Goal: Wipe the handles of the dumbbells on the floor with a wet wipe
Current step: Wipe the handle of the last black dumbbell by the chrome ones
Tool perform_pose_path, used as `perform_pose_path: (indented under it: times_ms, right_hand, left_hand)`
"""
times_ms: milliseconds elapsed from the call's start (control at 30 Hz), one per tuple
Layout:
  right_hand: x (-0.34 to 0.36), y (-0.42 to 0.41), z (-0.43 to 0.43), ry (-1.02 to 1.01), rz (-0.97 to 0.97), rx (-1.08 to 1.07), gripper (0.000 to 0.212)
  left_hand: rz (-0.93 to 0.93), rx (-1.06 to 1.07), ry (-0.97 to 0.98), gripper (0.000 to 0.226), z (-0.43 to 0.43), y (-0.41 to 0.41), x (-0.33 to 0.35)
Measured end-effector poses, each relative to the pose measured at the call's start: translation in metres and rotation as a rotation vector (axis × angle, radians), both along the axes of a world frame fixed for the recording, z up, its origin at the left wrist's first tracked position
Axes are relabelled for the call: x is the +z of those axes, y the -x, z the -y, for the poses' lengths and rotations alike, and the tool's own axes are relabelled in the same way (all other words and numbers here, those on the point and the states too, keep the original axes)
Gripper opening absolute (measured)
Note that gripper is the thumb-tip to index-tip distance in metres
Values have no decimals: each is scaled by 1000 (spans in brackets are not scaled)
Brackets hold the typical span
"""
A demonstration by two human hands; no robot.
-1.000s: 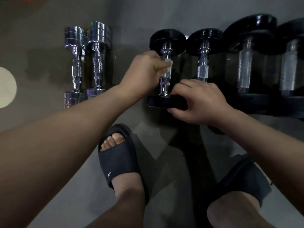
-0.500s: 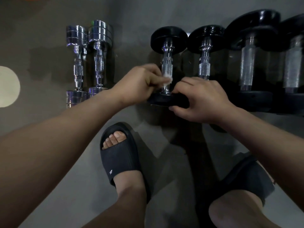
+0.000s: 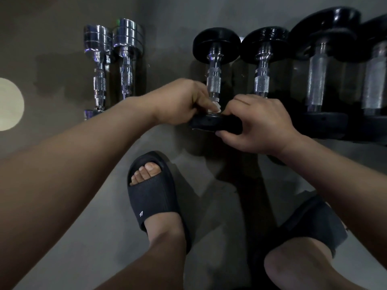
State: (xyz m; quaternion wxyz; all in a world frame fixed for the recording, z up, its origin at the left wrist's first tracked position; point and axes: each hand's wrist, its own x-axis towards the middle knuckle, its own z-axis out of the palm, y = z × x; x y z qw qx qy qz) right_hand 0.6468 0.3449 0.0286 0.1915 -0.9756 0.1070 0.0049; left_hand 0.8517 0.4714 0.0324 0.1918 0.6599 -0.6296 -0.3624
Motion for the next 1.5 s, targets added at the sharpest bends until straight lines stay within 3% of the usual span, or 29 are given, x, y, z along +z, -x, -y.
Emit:
perform_pose_path:
  times_ms: [133,433,600,833,867,1000,1133,1367,1500]
  right_hand:
    - [1,-1,0,-13,7,-14,41]
    - [0,-1,1,-1,8,5,36]
    - [0,-2,0,20,-13,-11,38]
    - [2,-3,1,18,-40,-7,40]
    - [1,-3,1,19,-43,-8,40]
    - [2,-3,0,32,-47,-10,41]
    - [2,-4,0,40,-59,1,42]
    - [3,-3,-2,39,-31,-15,40]
    - [4,-4,-2,51,-50,-6,41]
  left_hand:
    - [-13,42,-96,49,-4,-13,0]
    - [-29,204,-40,35,-14,-2,-8]
    - [-167,338,-31,25,-13,13,-7]
    - [48,313,-164,29,-20,3,-8]
    - [11,396,-180,24,-25,2,-11]
    - [-548,882,-164,13,-22,18,-16]
    - [-352,862,-258,12,-8,31,-26]
    - [-526,858,-376,16,2,32,-24]
    - [-519,866,-370,10,-4,29,-15]
